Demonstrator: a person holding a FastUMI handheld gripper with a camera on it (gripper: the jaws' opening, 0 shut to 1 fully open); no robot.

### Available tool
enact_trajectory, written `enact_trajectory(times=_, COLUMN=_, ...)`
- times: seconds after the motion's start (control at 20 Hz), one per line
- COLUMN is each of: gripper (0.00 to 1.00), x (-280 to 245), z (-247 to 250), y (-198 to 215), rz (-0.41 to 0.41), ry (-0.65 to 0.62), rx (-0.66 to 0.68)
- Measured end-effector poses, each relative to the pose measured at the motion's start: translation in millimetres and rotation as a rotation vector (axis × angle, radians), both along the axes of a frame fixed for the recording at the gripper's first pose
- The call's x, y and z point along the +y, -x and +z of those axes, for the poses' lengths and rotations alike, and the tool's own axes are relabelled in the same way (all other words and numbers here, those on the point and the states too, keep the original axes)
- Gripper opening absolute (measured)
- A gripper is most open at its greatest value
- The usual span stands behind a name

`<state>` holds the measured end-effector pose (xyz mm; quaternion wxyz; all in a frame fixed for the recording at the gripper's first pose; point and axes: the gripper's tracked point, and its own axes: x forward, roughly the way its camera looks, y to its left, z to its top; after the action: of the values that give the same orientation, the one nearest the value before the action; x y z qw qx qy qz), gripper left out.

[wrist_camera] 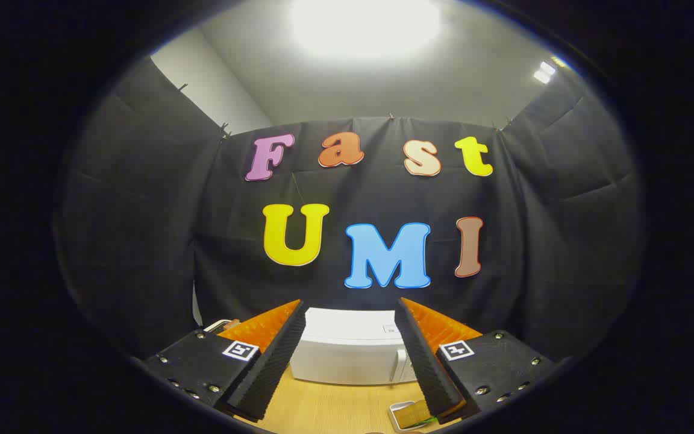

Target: Open the microwave, put the food inside, and close the microwave door.

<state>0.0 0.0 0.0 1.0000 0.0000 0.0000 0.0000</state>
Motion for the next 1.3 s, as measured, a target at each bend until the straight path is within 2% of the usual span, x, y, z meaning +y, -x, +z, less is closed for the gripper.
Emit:
enact_trajectory(times=0.8, gripper=0.93, x=-15.1, z=5.1, y=-0.4, rz=-0.044, ry=-0.027, rx=-0.013)
enact_trajectory(times=1.3, gripper=0.94, x=-22.7, z=-19.9, y=-20.6, rz=-0.040, ry=-0.003, rx=-0.031)
